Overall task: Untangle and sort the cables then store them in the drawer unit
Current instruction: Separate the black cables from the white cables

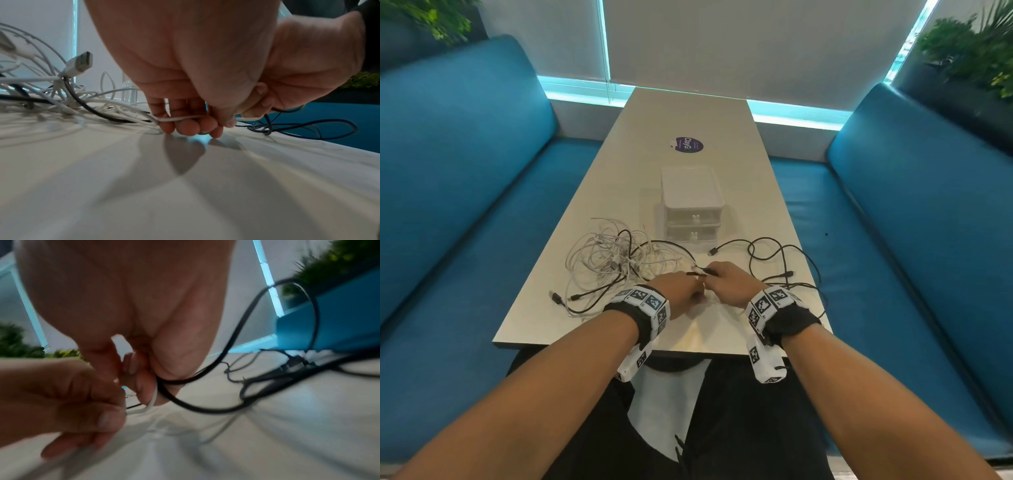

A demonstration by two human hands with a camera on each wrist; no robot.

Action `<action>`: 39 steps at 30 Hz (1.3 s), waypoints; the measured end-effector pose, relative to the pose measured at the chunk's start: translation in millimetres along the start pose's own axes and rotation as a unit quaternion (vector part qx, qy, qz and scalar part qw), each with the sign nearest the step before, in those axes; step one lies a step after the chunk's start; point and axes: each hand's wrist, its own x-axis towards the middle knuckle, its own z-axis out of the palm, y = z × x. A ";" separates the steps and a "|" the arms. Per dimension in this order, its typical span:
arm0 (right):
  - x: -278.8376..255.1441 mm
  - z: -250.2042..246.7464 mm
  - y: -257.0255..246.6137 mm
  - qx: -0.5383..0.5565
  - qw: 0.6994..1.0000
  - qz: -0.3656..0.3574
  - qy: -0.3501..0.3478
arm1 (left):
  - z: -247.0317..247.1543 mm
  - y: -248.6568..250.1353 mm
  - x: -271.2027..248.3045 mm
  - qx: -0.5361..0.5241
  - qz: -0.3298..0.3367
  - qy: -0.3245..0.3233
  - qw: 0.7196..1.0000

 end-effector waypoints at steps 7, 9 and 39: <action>-0.3 -10.9 7.2 -0.251 0.967 -0.019 0.025 | -9.1 -14.0 3.9 0.000 0.018 0.039 0.999; -1.9 -19.5 15.5 -0.288 0.957 0.005 0.032 | -14.2 -26.5 5.9 0.014 0.006 0.058 0.998; -8.5 -14.0 42.1 -0.257 0.948 0.107 0.151 | -9.7 -35.6 6.5 -0.012 0.010 0.089 0.996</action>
